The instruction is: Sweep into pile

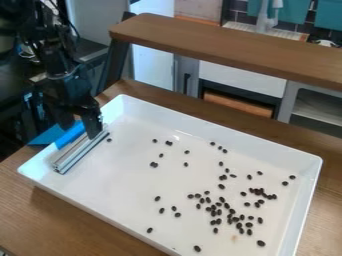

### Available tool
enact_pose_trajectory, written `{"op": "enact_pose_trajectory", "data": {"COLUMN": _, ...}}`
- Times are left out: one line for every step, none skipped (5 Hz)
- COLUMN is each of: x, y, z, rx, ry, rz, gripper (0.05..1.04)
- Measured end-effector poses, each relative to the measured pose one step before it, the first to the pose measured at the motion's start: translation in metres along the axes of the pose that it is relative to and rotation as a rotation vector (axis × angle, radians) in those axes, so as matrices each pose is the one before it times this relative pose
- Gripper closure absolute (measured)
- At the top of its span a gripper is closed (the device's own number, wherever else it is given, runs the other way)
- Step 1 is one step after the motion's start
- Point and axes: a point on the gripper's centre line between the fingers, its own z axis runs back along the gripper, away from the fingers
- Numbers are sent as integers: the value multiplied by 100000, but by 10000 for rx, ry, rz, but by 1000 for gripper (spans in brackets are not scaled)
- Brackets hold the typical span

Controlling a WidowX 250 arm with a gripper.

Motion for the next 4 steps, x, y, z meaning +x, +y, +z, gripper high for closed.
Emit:
{"op": "enact_pose_trajectory", "data": {"x": -556, "y": -118, "z": -1094, "rx": -144, "ry": 302, "rz": 118, "gripper": 83}}
{"op": "enact_pose_trajectory", "data": {"x": 32, "y": -147, "z": -148, "rx": 92, "ry": 32, "rz": 99, "gripper": 83}}
{"op": "enact_pose_trajectory", "data": {"x": 7, "y": -164, "z": -118, "rx": 92, "ry": 28, "rz": 67, "gripper": 83}}
{"op": "enact_pose_trajectory", "data": {"x": -150, "y": 424, "z": -172, "rx": 401, "ry": 2, "rz": 163, "gripper": 83}}
